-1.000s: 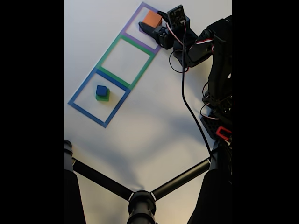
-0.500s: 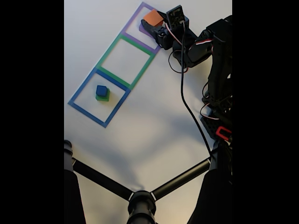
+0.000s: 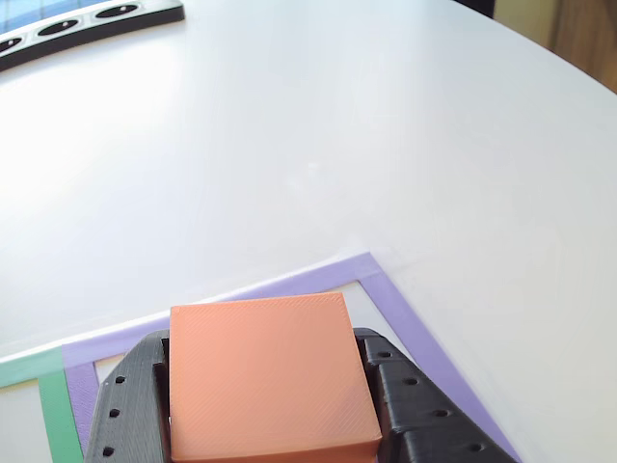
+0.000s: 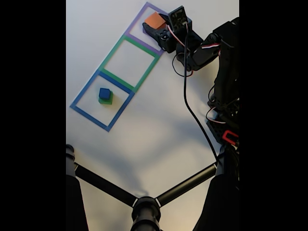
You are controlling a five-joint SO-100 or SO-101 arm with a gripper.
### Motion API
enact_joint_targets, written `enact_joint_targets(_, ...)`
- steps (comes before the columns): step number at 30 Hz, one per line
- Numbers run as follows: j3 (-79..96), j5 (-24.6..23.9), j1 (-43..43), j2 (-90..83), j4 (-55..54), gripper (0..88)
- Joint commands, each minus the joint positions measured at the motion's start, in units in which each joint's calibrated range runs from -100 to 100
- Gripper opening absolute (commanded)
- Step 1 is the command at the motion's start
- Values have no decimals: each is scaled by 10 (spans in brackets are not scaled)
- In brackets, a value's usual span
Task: Tower of hanoi
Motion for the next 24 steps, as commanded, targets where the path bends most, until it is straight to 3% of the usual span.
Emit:
enact_joint_targets(1, 12, 0, -25, -150, 103, 89)
enact_joint_targets(11, -95, 0, -71, -435, 581, 86)
enact_joint_targets(24, -552, 0, -159, -514, 1261, 83)
